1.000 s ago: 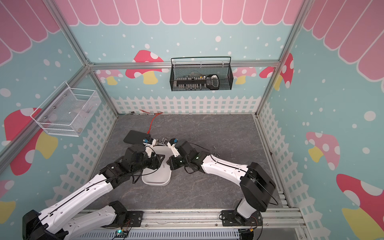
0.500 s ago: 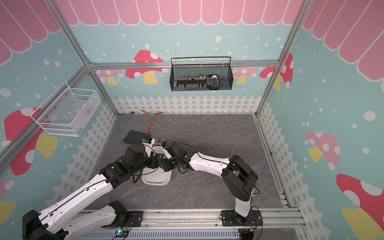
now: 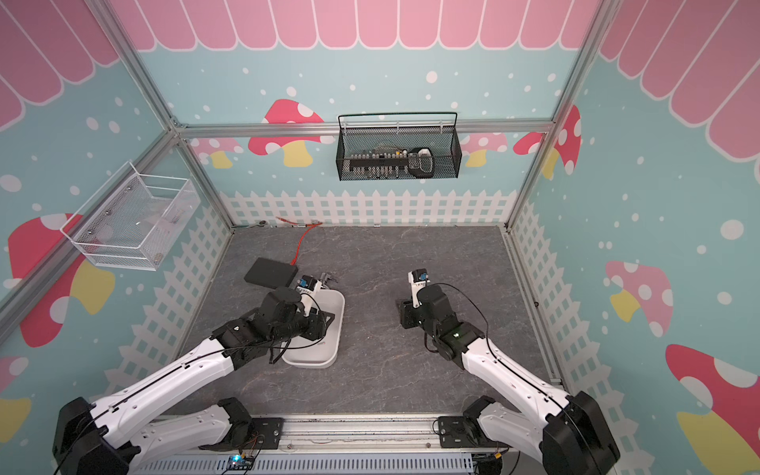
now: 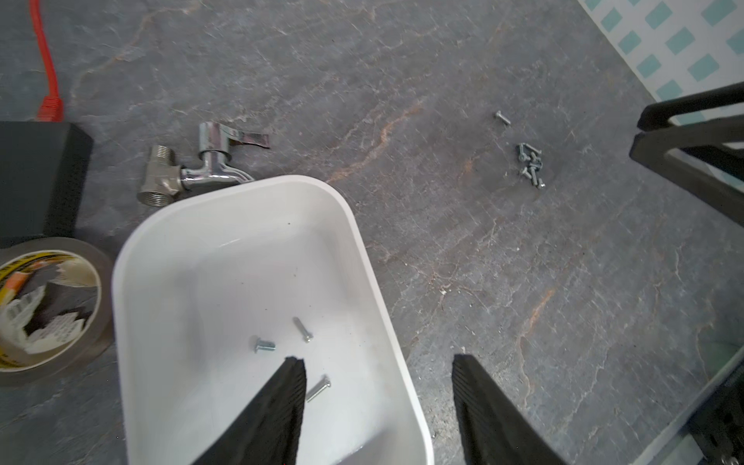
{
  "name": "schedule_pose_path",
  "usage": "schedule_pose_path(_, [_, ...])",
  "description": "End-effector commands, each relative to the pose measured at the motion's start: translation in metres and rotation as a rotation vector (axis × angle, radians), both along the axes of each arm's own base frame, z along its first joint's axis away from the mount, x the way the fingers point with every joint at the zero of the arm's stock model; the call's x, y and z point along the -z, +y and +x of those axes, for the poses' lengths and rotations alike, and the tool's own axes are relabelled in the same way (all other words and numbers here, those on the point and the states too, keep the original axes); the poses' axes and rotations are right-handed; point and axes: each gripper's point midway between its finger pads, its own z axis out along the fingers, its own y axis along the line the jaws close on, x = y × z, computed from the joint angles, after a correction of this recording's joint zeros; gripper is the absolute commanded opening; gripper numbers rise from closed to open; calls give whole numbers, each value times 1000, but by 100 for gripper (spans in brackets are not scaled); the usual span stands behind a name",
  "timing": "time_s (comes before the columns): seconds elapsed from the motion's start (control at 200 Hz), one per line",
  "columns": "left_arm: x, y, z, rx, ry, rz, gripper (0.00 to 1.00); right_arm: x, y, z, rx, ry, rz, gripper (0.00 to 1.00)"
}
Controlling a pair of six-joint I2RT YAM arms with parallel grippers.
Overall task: Put the screws on the desktop into the storage box
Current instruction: Place the screw in the storage box, then pick up the screw from the center of the board.
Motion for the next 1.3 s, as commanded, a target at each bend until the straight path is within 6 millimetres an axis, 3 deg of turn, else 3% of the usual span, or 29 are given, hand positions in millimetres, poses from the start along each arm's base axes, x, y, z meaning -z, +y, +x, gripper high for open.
schedule_pose_path(0.0, [-18,-24,-6,55,-3,-45,61,15,-29,-1,125,-26,-20,51])
schedule_pose_path(0.095, [-13,-45,-9,64,23,-52,61,33,-52,-5,224,-16,-28,50])
schedule_pose_path(0.23, [4,-92,-14,122,72,-39,59,50,-87,-9,370,-7,-46,49])
schedule_pose_path(0.435, [39,-167,-1,198,193,-38,54,68,-128,-7,514,39,-50,45])
schedule_pose_path(0.625, [71,-220,15,267,278,-23,53,80,-140,-2,537,77,-1,44])
schedule_pose_path(0.746, [81,-253,27,297,316,-39,52,85,-143,-1,540,95,21,44])
schedule_pose_path(0.861, [97,-271,45,294,316,4,50,82,-141,-2,527,77,41,44])
schedule_pose_path(0.976, [109,-277,71,257,304,73,45,79,-141,-4,525,54,57,45])
schedule_pose_path(1.181, [99,-276,132,148,264,44,45,80,-137,-4,503,52,70,45])
schedule_pose_path(1.291, [102,-280,152,123,256,23,45,81,-135,-3,494,61,73,45])
